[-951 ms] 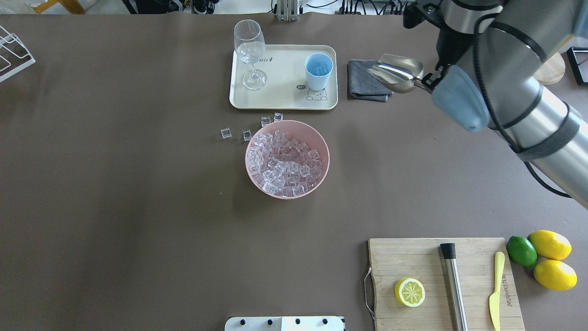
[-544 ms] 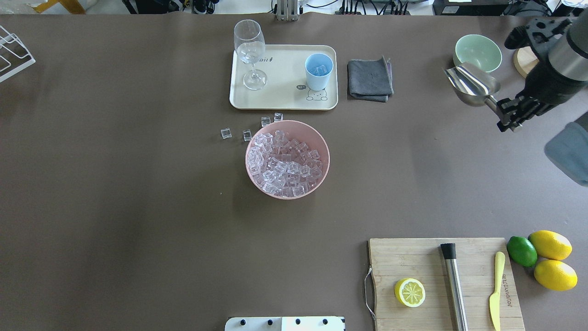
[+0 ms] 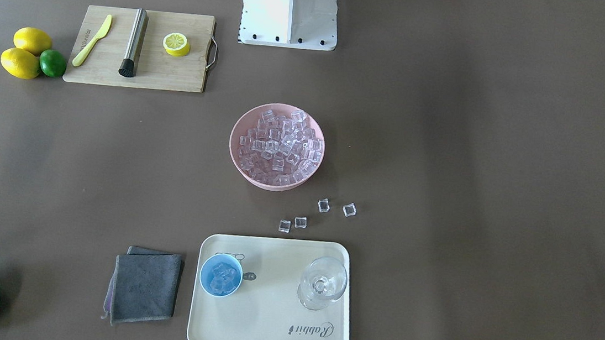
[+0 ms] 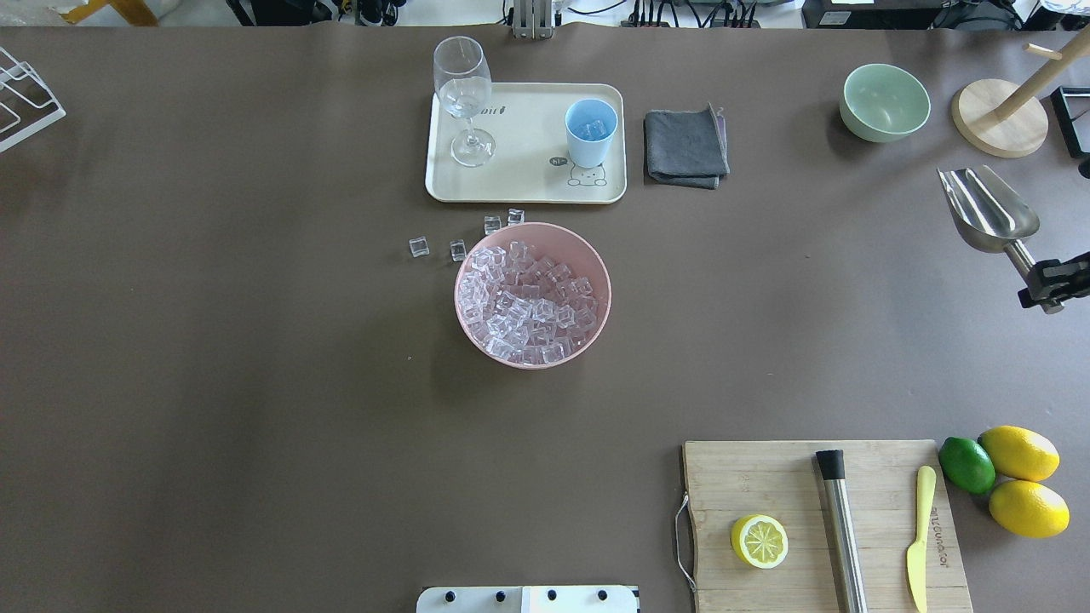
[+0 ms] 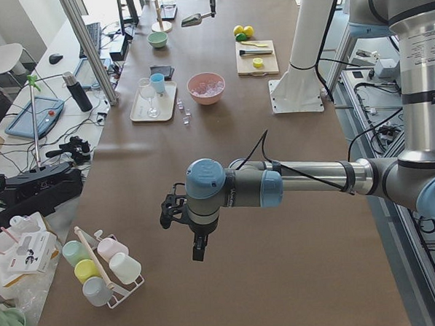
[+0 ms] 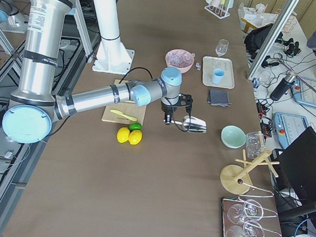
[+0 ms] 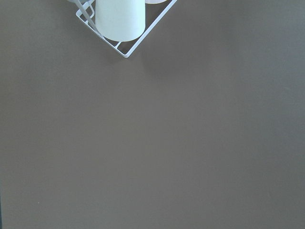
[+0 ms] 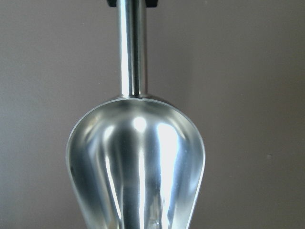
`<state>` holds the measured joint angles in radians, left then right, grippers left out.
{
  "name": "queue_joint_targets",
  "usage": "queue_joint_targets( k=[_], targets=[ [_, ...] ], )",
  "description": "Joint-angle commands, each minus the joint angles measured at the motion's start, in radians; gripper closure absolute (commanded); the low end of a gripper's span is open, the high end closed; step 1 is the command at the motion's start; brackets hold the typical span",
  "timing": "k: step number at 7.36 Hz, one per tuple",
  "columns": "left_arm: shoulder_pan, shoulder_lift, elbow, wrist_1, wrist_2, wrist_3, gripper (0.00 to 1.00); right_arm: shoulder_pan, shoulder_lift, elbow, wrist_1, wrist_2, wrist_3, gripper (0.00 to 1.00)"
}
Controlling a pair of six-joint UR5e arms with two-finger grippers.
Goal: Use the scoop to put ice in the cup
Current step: 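Carry the empty scoop back and lay it down with the right gripper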
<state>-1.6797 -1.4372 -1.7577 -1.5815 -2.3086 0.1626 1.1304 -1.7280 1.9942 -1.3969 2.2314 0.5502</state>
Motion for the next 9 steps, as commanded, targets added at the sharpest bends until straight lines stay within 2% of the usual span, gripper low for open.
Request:
queue_joint_targets(
  k=[1,4,9],
  targets=[
    [0.002,-0.002,-0.003,0.000,0.000,0.000,0.01,0.055,-0.103,-0.115,0.181,0.001,-0.053,1.00],
    [0.002,-0.002,-0.003,0.000,0.000,0.000,0.01,0.061,-0.108,-0.256,0.338,-0.003,-0.050,1.00],
    [0.003,-0.002,-0.005,0.000,0.000,0.000,0.01,0.061,-0.099,-0.319,0.345,-0.018,-0.027,1.00]
  ],
)
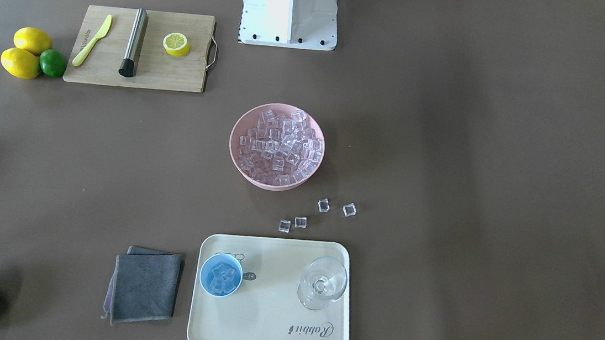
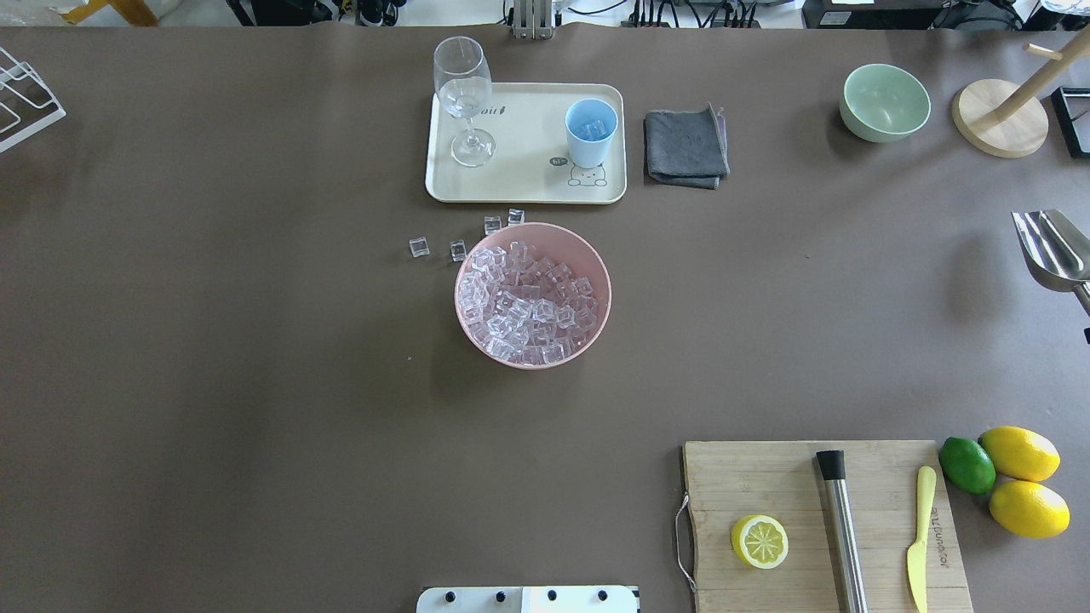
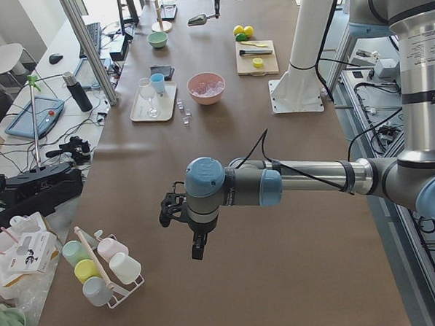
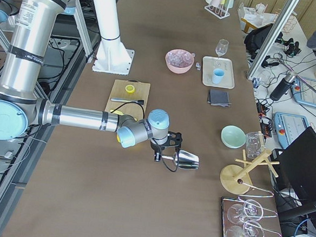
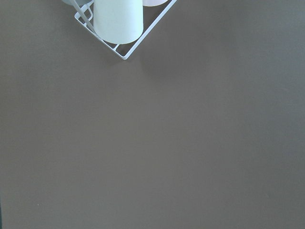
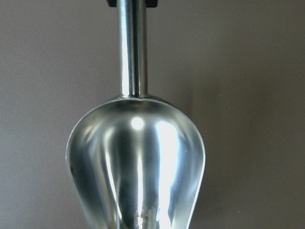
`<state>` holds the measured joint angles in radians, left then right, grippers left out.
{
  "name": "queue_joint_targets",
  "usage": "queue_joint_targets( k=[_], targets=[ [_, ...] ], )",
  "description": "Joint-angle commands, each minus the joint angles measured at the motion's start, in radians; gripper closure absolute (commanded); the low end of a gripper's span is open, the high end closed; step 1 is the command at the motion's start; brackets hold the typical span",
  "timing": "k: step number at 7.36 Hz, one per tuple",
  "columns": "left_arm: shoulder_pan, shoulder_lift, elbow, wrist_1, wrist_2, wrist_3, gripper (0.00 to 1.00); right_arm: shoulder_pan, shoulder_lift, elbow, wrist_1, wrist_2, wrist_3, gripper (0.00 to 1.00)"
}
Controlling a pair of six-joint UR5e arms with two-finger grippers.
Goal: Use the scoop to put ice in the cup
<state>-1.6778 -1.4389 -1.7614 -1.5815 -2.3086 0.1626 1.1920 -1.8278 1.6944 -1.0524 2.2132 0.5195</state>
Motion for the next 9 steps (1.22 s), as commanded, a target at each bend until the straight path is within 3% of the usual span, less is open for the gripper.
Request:
queue_joint_targets(
  k=[1,2,3,4,6,7,9],
  targets=[
    [0.000,0.000,0.002,0.000,0.000,0.000,0.01,0.000,0.001,-0.030,0.002,0.003,0.004,1.00],
    [0.001,-0.002,0.008,0.000,0.000,0.002,0.01,0.000,0.001,-0.030,0.002,0.005,0.002,0.95],
    [0.000,-0.005,0.011,0.001,0.002,0.002,0.01,0.000,0.001,-0.039,0.002,0.005,-0.003,0.57],
    [0.000,-0.005,0.014,0.005,-0.002,0.000,0.01,0.000,0.002,-0.039,0.008,0.005,-0.012,0.01],
    [0.000,-0.008,0.025,0.002,-0.002,0.000,0.01,0.004,-0.001,-0.042,0.028,0.023,-0.032,0.00],
    [0.000,-0.011,0.020,0.002,-0.003,-0.002,0.01,0.077,0.001,-0.051,0.008,0.084,-0.126,0.00],
    [0.000,-0.011,0.023,0.006,-0.003,-0.002,0.01,0.209,0.030,-0.042,-0.178,0.141,-0.336,0.00]
  ],
)
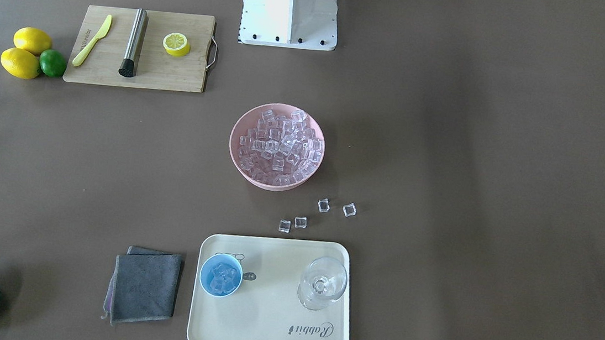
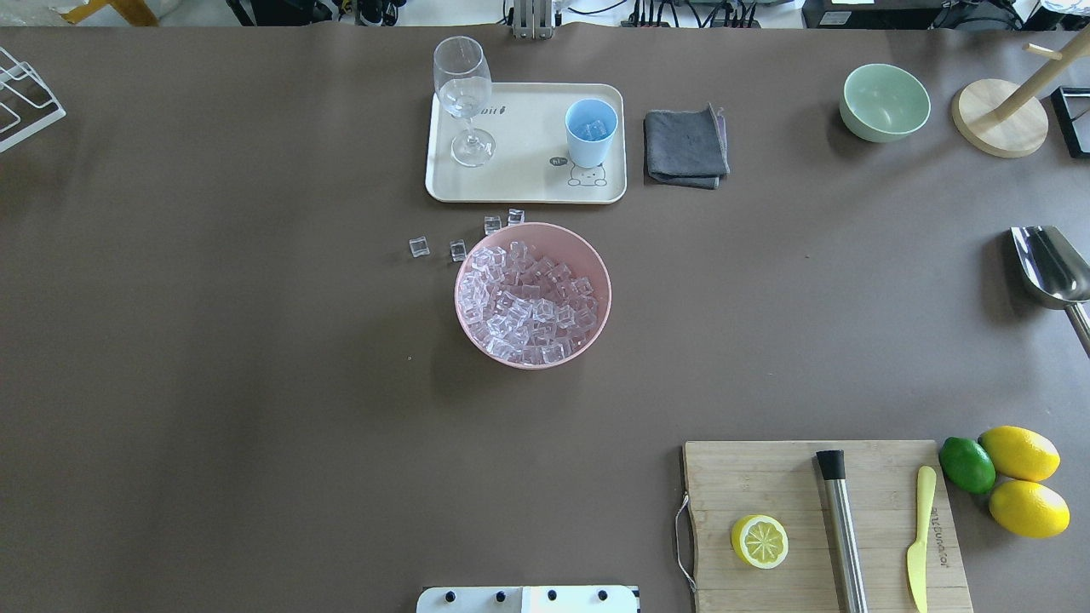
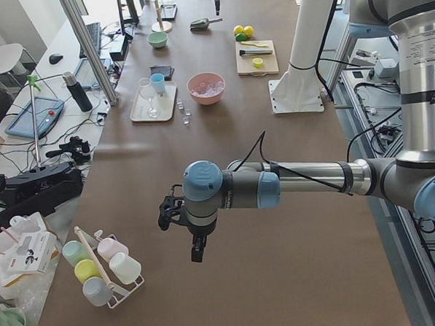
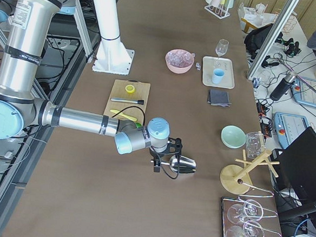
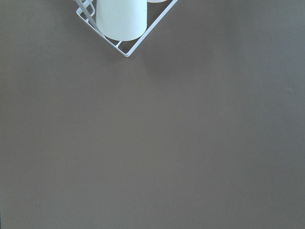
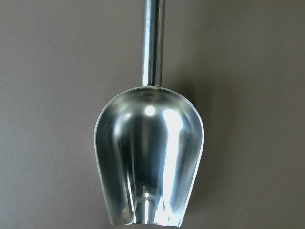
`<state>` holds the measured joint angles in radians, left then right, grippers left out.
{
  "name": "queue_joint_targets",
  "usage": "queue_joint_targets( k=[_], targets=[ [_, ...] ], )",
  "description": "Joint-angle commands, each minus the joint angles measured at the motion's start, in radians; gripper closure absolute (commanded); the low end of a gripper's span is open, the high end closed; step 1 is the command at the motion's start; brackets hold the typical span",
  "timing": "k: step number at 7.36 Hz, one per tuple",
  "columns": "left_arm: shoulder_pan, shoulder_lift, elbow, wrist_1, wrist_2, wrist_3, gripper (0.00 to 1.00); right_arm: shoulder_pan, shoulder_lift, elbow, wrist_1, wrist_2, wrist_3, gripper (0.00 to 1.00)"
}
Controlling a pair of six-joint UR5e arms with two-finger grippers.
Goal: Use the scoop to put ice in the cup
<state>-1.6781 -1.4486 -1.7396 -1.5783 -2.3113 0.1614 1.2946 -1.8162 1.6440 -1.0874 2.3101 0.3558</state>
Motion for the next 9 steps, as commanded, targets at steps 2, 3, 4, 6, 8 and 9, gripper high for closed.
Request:
queue_joint_targets(
  k=[2,3,4,6,8,9],
  targets=[
    [0.000,-0.002,0.008,0.000,-0.011,0.001,0.01,0.176,0.017,0.074,-0.294,0.046,-0.241,0.00],
    [0.000,-0.001,0.008,0.003,-0.013,0.001,0.01,0.201,0.015,0.106,-0.390,0.046,-0.271,0.00],
    [0.000,-0.002,0.008,0.001,-0.011,0.001,0.01,0.231,0.018,0.135,-0.486,0.049,-0.319,0.00],
    [0.001,-0.002,0.006,0.000,-0.013,0.001,0.01,0.244,0.012,0.139,-0.517,0.040,-0.370,0.00],
    [0.034,-0.004,0.005,-0.002,-0.014,0.000,0.01,0.249,0.020,0.137,-0.514,0.044,-0.370,0.00],
    [0.037,-0.010,0.006,0.000,-0.014,0.001,0.01,0.250,0.018,0.138,-0.514,0.048,-0.370,0.00]
  ],
)
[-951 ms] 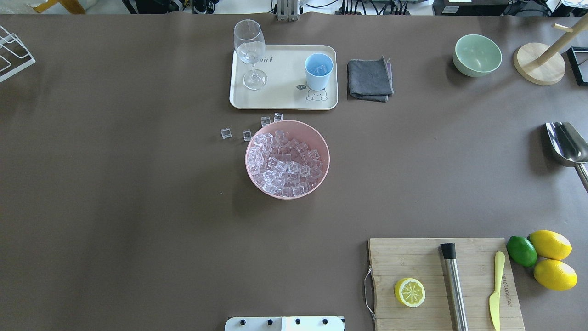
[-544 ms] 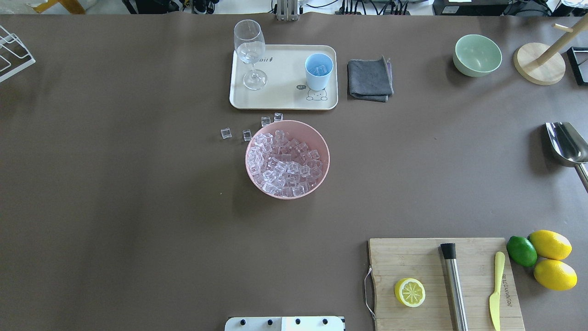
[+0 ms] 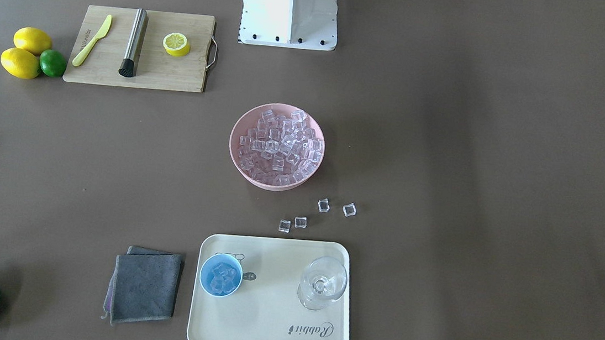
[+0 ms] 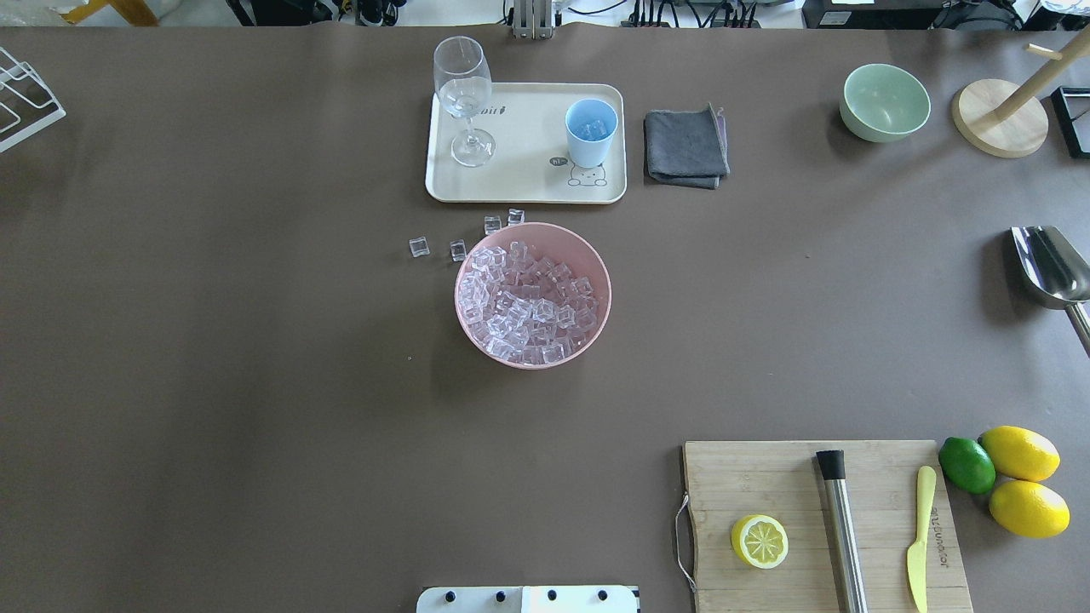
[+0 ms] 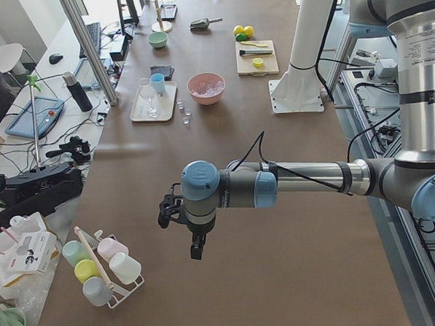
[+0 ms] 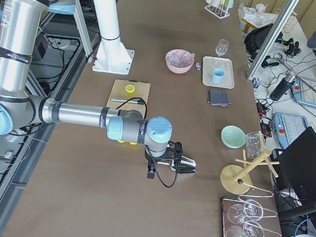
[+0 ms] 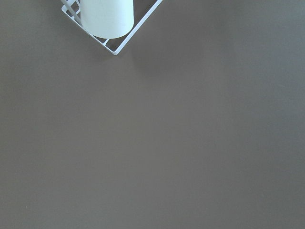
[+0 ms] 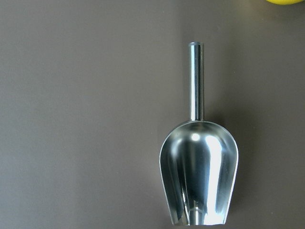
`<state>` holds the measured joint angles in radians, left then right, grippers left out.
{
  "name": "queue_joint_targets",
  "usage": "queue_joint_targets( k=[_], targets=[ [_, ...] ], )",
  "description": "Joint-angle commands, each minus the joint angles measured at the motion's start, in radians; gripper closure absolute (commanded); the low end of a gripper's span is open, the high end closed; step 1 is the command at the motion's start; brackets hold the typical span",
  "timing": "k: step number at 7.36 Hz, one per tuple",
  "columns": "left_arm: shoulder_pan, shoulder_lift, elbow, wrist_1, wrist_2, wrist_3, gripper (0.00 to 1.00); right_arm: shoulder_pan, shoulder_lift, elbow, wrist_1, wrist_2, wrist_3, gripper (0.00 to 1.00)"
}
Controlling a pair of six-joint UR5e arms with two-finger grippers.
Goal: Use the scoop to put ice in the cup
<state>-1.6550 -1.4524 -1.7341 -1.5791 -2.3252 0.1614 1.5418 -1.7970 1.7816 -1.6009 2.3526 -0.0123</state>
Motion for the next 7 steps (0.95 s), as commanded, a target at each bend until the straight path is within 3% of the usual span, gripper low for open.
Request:
queue_joint_targets(
  k=[1,7],
  targets=[
    [0.015,-0.006,0.001,0.001,0.001,0.000,0.01,0.003,-0.004,-0.002,-0.001,0.005,-0.003,0.00],
    [0.050,-0.016,0.004,-0.001,0.003,0.001,0.01,0.003,-0.010,-0.005,-0.002,0.007,-0.003,0.00]
  ],
)
